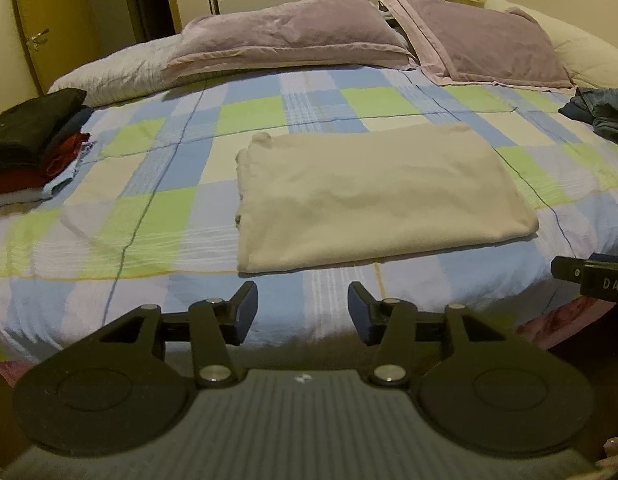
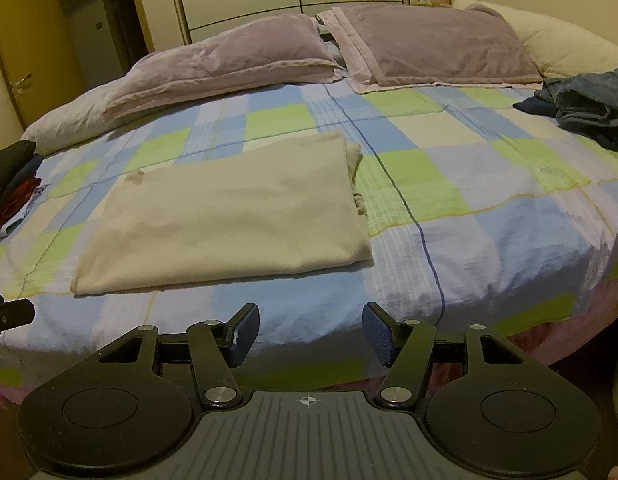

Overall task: Fold clothes
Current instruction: 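Pull both grippers back from the flat folded shirt, then grasp the folded shirt edge with both grippers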

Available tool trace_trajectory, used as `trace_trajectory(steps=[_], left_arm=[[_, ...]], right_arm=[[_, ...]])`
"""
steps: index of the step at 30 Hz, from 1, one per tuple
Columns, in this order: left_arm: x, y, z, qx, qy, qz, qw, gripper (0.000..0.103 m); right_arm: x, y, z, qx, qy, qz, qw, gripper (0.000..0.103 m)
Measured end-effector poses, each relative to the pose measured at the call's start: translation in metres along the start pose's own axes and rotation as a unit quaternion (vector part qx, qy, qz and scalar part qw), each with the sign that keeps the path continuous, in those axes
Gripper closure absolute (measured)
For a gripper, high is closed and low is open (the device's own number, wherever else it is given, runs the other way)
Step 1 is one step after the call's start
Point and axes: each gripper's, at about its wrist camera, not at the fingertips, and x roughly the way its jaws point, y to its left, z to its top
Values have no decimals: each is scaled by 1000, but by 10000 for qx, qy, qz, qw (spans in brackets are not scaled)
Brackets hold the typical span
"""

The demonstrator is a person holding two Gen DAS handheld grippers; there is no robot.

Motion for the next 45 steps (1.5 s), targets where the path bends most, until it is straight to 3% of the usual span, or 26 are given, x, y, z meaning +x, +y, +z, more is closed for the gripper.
trace_trajectory(steps=[4,9,13,16,21,28,31,35,38,43,45], left_arm=[[17,3,-5,-113,99,-253,9996,57],[45,24,-2,-373,269,-455,9979,58],[66,41,13,-476,238,-573,9969,58],[83,53,26,-642,152,-847,9942,62],[114,65,50,-883,18,-1484,9850,72],[156,73,72,-1084,54,-1762,9784,75],[169,77,74,-1204,106,-1873,9748,75],[180,84,74,-1345,133,-1975,9709,75],[187,92,73,-1524,145,-2080,9661,76],[199,102,71,-1858,159,-2222,9570,78],[209,100,67,-1809,284,-2100,9604,86]], right_arm=[[14,-11,-1,175,124,66,9997,42],[40,-40,-3,850,372,367,9950,42],[56,-67,11,1316,264,568,9893,42],[75,-93,30,1869,91,1044,9768,42],[120,-132,55,2811,12,1752,9436,43],[175,-154,93,2731,218,1999,9408,43],[196,-162,99,2653,501,2248,9362,44],[212,-174,103,2534,976,2765,9218,62],[216,-178,102,2360,1282,3088,9124,63],[225,-188,99,2773,1304,3081,9007,71],[226,-186,97,2837,1251,3041,9008,75]])
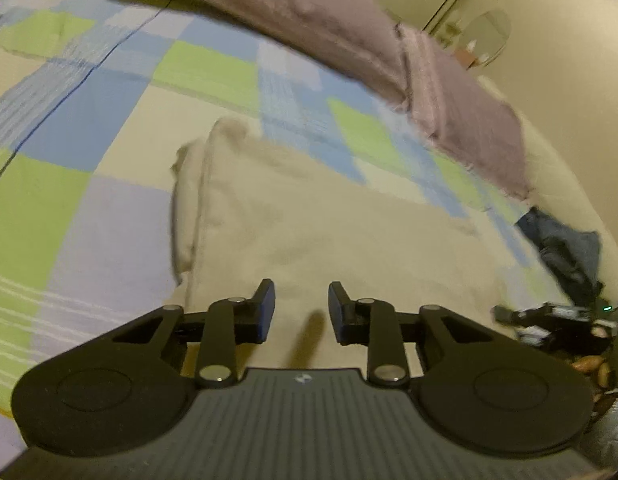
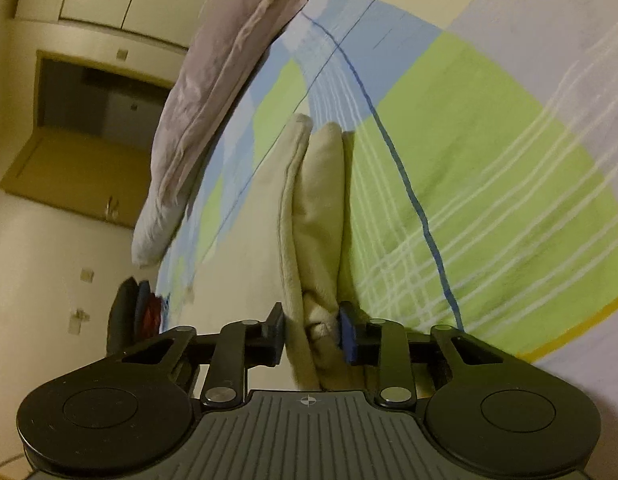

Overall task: Fold clothes
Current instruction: 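Grasp the folded shirt edge with both grippers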

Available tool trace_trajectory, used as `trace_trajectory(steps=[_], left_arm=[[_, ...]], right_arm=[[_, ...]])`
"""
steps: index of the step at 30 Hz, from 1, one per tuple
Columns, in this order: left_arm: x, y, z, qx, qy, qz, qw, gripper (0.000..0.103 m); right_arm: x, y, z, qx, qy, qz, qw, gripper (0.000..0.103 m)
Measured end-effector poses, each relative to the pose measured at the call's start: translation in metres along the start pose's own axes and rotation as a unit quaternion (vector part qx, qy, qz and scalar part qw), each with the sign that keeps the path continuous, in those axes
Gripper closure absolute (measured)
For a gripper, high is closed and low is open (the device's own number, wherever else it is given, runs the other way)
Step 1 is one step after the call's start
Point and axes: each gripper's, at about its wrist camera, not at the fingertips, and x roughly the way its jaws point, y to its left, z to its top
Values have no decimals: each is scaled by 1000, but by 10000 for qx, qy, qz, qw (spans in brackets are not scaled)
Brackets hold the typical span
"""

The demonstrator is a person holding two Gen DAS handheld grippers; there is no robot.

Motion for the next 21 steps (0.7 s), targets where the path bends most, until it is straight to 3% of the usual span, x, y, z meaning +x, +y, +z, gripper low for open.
trace_trajectory(steps=[2,5,8,10,11,13,15,19,21], left_arm=[[7,1,-2,65,35,101,9999,90],[6,4,0,-19,45,146,9999,92],[-3,9,1,-238,-50,77,9997,95],[-15,13,0,-354,-206,-52,9991,95],[-21,16,1,-410,-278,-84,9987,95],[-35,26,0,-580,-427,-103,9973,95],[-48,39,-2,-816,-521,-107,9952,94],[-70,70,-11,-1310,-602,-73,9895,94],[-78,80,-16,-1431,-604,-6,9879,94]], right_arm=[[1,4,-3,-75,-46,-160,9998,85],[3,12,-8,-198,-125,-476,9986,89],[6,43,-13,-598,-192,-1216,9906,90],[11,74,-21,-1144,-272,-1845,9758,90],[14,94,-28,-1554,-329,-2213,9622,90],[27,138,-50,-2541,-474,-2921,9208,90],[45,178,-74,-3352,-587,-3304,8803,90],[100,241,-140,-4795,-576,-3587,7988,90],[134,248,-177,-5296,-436,-3621,7658,90]])
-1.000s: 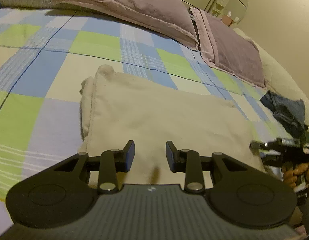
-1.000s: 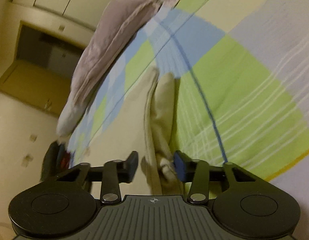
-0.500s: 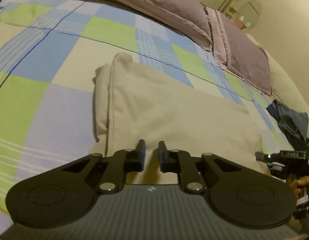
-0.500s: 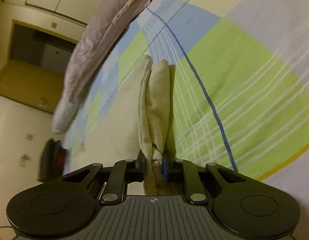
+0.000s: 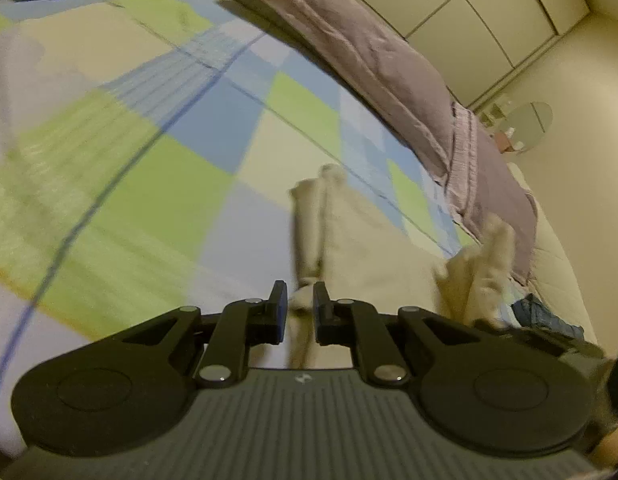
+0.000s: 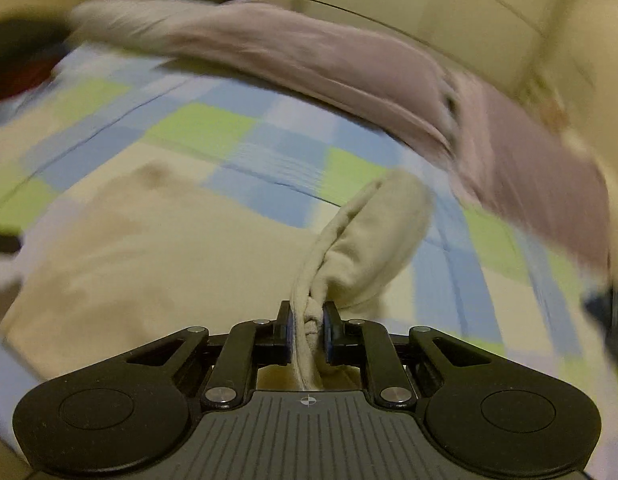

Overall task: Fold clothes
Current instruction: 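Grasp the folded shirt edge with both grippers, then lift the shirt edge with both grippers and fold it over the rest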

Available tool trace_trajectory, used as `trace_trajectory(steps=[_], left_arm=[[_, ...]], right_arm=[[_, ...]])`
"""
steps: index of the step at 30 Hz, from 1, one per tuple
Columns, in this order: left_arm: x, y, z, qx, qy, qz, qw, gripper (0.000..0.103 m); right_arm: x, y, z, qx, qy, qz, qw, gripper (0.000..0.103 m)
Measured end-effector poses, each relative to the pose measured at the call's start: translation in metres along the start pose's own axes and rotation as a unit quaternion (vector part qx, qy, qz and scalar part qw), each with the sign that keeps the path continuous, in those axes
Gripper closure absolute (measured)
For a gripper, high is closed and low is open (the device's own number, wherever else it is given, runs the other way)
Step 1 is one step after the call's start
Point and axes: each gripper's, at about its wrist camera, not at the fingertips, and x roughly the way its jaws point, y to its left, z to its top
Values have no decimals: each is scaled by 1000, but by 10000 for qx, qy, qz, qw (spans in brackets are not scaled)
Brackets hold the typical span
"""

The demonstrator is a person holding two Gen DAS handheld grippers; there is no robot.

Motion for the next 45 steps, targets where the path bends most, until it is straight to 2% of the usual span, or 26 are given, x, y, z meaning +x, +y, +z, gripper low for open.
trace_trajectory(steps=[3,4,5,7,8,9,13,15,16,18,20,22,24,26,28,32,33,35,37,39,41,43,44,45], left_arm=[[-10,7,-2,-53,34,-58,10000,94],[-11,7,-2,-71,54,-113,9999,94],[-13,6,-3,-89,73,-167,9998,94],[-17,6,-4,-124,111,-276,9995,93],[-16,4,-4,-115,138,-335,9993,92],[-15,0,-5,-83,167,-411,9990,90],[5,-25,-9,-32,441,-902,9949,83],[15,-37,-12,-7,579,-1149,9917,73],[26,-45,-12,-16,692,-1317,9889,71],[49,-57,-12,-80,853,-1537,9844,65],[80,-70,-11,-139,1027,-1677,9804,62],[105,-80,-12,-95,1201,-1712,9778,61],[126,-87,-13,-113,1337,-1756,9753,58],[137,-88,-14,-268,1373,-1910,9716,57],[140,-83,-15,-524,1330,-2267,9634,55],[142,-80,-14,-863,1235,-2668,9519,53],[142,-79,-14,-938,1223,-2748,9491,50],[146,-84,-14,-831,1277,-2726,9500,47],[152,-93,-15,-497,1389,-2496,9570,47],[158,-101,-17,-206,1473,-2228,9634,55],[160,-102,-17,-154,1484,-2164,9648,59],[159,-101,-15,-189,1470,-2310,9616,88],[154,-100,-14,-161,1426,-2430,9594,90],[146,-101,-11,-46,1303,-2446,9608,91]], right_arm=[[15,63,-15,-688,13,-38,9976,85],[22,76,-21,-833,37,-7,9965,68],[22,83,-28,-939,-13,53,9956,57],[22,92,-33,-1077,-119,176,9940,52],[15,88,-36,-1029,-185,356,9939,45],[4,74,-39,-772,-287,521,9952,43],[-40,21,-49,272,-691,1148,9906,43],[-47,-23,-57,1145,-809,963,9854,43],[-42,-47,-66,1685,-712,829,9796,43],[-28,-93,-84,2754,-489,570,9584,47],[15,-127,-106,3778,164,707,9230,80],[48,-130,-120,4110,465,1150,9032,80],[55,-121,-121,4196,343,1442,8955,80],[57,-115,-117,4208,332,1587,8925,80],[56,-114,-119,4269,308,1580,8898,80],[64,-125,-120,4490,327,1811,8744,80],[68,-128,-116,4476,338,1829,8747,80],[72,-128,-110,4410,351,1843,8777,80],[72,-123,-108,4343,352,1838,8811,80],[70,-120,-106,4298,347,1833,8835,80],[70,-118,-106,4292,357,1821,8839,80],[70,-117,-105,4287,366,1809,8844,80],[71,-116,-105,4284,371,1803,8846,80],[71,-116,-104,4280,375,1802,8849,80]])
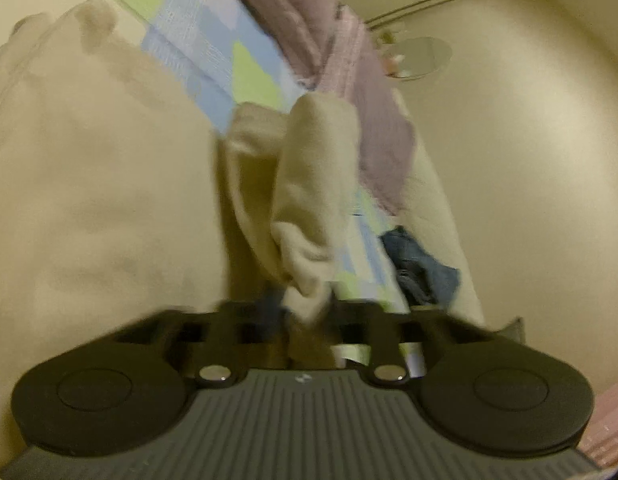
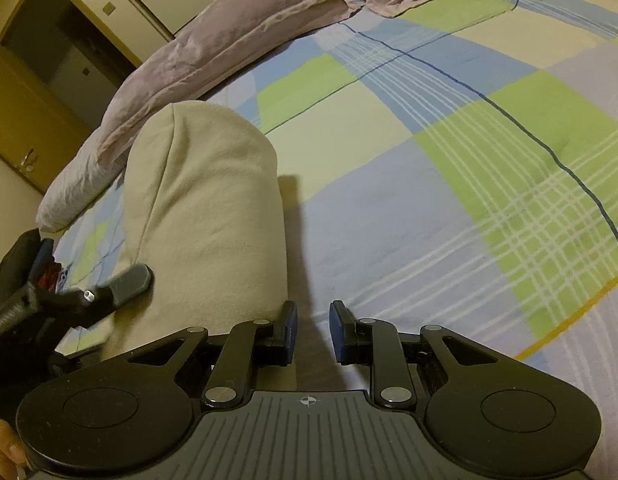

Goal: Fold clothes

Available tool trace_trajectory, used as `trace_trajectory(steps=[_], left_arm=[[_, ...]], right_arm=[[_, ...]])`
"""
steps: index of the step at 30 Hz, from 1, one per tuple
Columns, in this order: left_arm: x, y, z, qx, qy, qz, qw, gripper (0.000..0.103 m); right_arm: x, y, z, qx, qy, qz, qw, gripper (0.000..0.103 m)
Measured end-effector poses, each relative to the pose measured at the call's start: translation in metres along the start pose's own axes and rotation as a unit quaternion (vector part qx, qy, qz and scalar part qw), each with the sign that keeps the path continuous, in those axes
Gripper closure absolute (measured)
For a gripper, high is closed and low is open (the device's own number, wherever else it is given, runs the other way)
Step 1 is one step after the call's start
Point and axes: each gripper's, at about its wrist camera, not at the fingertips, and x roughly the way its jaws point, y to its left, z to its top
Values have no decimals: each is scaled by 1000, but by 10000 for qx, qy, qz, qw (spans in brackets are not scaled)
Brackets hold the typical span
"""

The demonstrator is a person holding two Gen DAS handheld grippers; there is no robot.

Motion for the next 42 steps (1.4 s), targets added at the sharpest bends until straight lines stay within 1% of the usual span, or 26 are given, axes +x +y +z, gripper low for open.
trace_trajectory(steps=[2,4,7,9,11,13,15,17,18,21,22,25,27,29,30,32,34,35,36,37,38,39,40,42], left_arm=[[-14,-10,0,304,-196,32,9993,92],[-38,-19,2,590,-446,142,9972,92],[-81,-31,5,1099,-868,384,9894,92],[-100,-28,8,1283,-991,714,9842,92],[-111,-6,9,1044,-1007,1145,9828,90],[-110,30,7,358,-864,1360,9863,87],[-112,54,1,-284,-917,1087,9894,87],[-113,55,-1,-377,-1015,913,9899,88],[-114,55,-2,-410,-1066,829,9900,91],[-125,33,-2,-10,-1244,741,9895,92],[-130,26,-3,162,-1322,750,9883,92],[-129,40,-14,26,-1249,1176,9852,92],[-128,51,-22,-80,-1192,1469,9819,87],[-137,49,-24,-135,-1250,1544,9800,80],[-141,45,-23,-197,-1293,1527,9796,74],[-149,40,-20,-363,-1415,1464,9784,73],[-162,33,-19,-446,-1529,1403,9772,73],[-169,29,-19,-487,-1585,1372,9766,73],[-173,25,-20,-422,-1606,1391,9763,72],[-178,18,-26,-350,-1578,1456,9760,71],[-184,11,-33,-279,-1545,1525,9758,66],[-181,9,-38,-303,-1495,1553,9760,62],[-178,6,-43,-338,-1443,1576,9763,61],[-175,5,-53,-441,-1361,1610,9765,61]], right_arm=[[-2,7,0,-41,30,123,9999,80],[-2,18,0,-153,46,249,9996,80],[2,43,-1,-437,87,482,9978,80],[7,60,-2,-600,151,663,9959,80],[16,79,-6,-906,195,651,9936,80],[26,94,-11,-1228,211,495,9910,80],[32,103,-15,-1511,191,386,9876,80],[34,105,-18,-1669,184,360,9852,80],[34,104,-20,-1693,183,361,9847,80],[33,98,-18,-1493,191,457,9876,80],[30,98,-18,-1452,182,495,9880,80],[25,105,-24,-1676,143,669,9835,80],[28,114,-29,-1917,131,613,9794,80],[33,119,-36,-2164,35,496,9750,80],[31,120,-37,-2213,-11,488,9740,80],[22,117,-35,-2179,-44,554,9744,79],[4,109,-35,-2044,-150,680,9764,79],[-9,105,-37,-2054,-249,725,9757,79],[-23,101,-43,-2148,-339,759,9731,78],[-33,96,-51,-2259,-359,739,9707,76],[-44,92,-59,-2369,-379,718,9681,65],[-54,89,-66,-2478,-399,697,9655,56],[-59,89,-74,-2584,-419,681,9627,41],[-60,95,-90,-2883,-413,673,9543,39]])
